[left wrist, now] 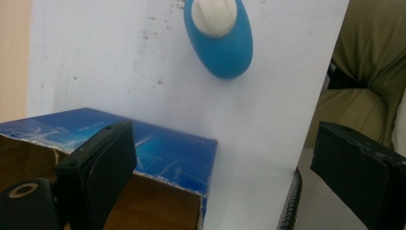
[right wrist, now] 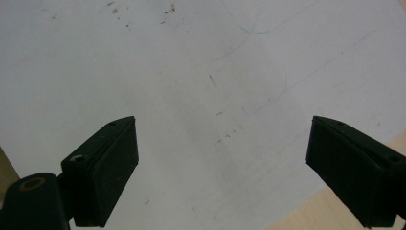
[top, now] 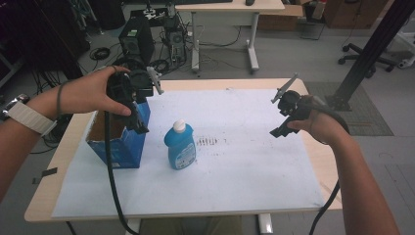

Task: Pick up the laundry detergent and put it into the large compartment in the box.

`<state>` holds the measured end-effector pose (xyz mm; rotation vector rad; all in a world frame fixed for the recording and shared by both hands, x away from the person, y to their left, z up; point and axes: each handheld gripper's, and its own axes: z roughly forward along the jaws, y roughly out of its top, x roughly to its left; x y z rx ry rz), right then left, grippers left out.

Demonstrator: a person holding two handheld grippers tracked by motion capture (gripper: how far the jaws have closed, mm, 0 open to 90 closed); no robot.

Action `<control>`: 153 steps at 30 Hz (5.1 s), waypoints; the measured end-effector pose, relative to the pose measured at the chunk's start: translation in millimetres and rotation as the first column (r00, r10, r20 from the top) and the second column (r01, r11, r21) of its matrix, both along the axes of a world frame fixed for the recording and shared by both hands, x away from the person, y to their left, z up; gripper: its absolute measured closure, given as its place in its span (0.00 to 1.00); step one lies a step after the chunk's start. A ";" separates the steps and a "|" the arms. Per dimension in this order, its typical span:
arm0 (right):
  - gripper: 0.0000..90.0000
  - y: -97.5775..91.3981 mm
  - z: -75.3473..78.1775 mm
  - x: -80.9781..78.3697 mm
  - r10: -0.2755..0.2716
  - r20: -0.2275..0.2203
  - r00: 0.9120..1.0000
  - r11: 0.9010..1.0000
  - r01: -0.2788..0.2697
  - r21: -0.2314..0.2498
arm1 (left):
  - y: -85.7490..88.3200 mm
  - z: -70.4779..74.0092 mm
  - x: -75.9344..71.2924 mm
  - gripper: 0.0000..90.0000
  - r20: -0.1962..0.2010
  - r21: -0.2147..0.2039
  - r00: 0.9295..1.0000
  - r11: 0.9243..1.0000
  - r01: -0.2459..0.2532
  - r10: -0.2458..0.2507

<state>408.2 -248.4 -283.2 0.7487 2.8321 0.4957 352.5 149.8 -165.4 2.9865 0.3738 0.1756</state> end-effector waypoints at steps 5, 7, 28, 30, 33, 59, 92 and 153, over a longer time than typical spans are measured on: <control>0.12 -1.1 1.4 -1.5 0.001 0.005 1.000 1.000 -0.001 0.003 | -3.3 1.3 -1.9 0.11 0.007 0.008 0.999 0.999 -0.037 0.037; 0.12 -2.1 1.5 -1.9 0.000 0.007 1.000 1.000 0.000 0.001 | -3.9 2.7 -2.2 0.12 0.002 0.011 0.999 0.999 -0.053 0.053; 0.12 0.7 -0.2 -1.6 0.003 0.004 1.000 1.000 -0.003 -0.003 | -6.8 8.1 -4.3 0.10 -0.047 -0.015 0.971 0.972 -0.233 0.232; 0.12 0.7 -0.3 -1.7 0.004 0.004 1.000 1.000 -0.004 -0.004 | -9.0 7.4 -5.0 0.10 -0.049 -0.005 0.968 0.969 -0.247 0.247; 0.12 0.0 -0.4 -1.8 0.004 0.007 1.000 1.000 -0.004 0.000 | -13.4 6.1 -7.0 0.10 -0.062 -0.011 0.963 0.965 -0.263 0.262; 0.12 -1.5 -0.9 -4.4 0.001 0.006 1.000 1.000 -0.001 -0.001 | -29.1 4.0 -11.5 0.10 -0.068 -0.098 0.890 0.885 -0.456 0.451; 0.12 -1.2 -3.1 -4.4 0.002 0.004 1.000 1.000 -0.002 0.001 | -49.5 -26.0 4.7 0.07 -0.074 -0.120 0.914 0.906 -0.406 0.400; 0.12 -3.2 -8.7 -5.2 -0.003 -0.012 1.000 1.000 0.003 -0.007 | -63.5 -86.4 25.4 0.07 -0.096 -0.095 0.912 0.908 -0.408 0.399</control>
